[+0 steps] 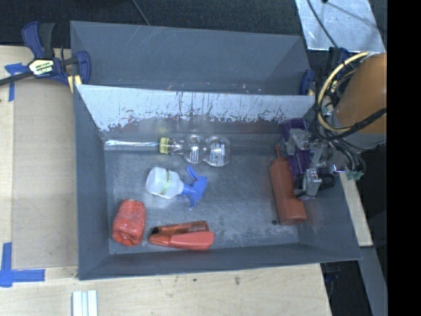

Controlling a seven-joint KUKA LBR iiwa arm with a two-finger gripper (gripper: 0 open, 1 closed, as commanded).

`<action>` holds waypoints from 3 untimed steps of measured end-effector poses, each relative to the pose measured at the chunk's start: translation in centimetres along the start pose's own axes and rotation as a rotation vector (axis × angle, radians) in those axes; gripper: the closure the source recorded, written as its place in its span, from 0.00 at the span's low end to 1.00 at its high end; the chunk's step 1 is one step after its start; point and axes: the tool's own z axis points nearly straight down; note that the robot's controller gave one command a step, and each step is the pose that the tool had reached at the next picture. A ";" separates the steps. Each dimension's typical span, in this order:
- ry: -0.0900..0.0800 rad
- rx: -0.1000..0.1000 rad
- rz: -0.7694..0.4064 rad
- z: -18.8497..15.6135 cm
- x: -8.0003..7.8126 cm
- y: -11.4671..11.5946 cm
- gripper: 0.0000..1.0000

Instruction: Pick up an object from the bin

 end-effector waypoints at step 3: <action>0.007 -0.003 0.000 0.2 0.2 0.1 1.00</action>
Offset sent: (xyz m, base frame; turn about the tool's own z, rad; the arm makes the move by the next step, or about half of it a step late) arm 0.0000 0.0000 0.0000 0.0000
